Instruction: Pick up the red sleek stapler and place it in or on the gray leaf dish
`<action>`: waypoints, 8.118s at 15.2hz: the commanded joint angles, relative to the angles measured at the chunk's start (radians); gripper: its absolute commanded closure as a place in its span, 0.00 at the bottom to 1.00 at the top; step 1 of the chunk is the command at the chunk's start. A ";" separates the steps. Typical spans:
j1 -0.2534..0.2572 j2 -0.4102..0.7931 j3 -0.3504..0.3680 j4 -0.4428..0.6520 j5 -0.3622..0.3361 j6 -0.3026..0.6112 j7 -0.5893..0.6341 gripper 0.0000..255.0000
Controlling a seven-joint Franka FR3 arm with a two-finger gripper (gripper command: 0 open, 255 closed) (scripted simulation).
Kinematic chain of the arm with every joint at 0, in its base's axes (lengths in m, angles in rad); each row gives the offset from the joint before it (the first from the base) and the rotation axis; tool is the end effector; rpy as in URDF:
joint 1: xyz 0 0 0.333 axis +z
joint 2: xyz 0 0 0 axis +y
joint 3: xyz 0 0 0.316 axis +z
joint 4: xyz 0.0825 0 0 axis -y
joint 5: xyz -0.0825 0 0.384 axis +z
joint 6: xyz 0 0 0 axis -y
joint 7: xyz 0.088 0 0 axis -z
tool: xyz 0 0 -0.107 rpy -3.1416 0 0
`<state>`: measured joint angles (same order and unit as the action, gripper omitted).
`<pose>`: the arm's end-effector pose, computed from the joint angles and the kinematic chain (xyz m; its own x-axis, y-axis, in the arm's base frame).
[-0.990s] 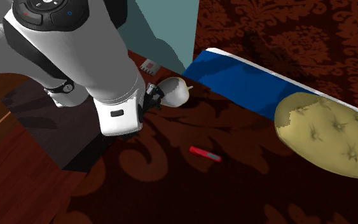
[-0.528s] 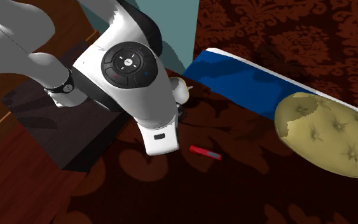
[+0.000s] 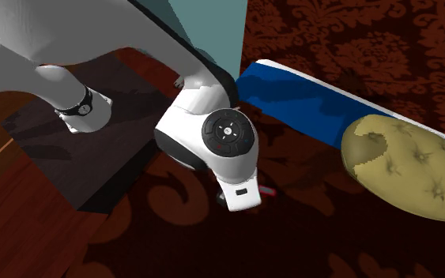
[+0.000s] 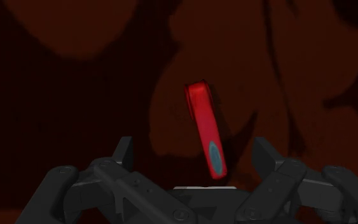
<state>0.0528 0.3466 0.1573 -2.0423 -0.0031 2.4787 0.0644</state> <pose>0.5924 0.1234 0.2821 0.9870 0.1328 0.0901 0.1383 -0.9888 -0.0570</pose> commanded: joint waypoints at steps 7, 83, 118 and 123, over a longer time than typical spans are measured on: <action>0.048 0.316 -0.020 0.289 -0.053 0.026 0.010 0.00; -0.134 0.211 0.178 0.151 -0.073 0.132 -0.387 1.00; 0.020 -0.325 0.466 -0.670 0.097 0.479 -0.033 1.00; 0.075 -0.225 0.358 -0.663 -0.156 0.559 0.151 1.00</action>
<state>0.1114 0.1038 0.5421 -2.7075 -0.1077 3.0229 0.1798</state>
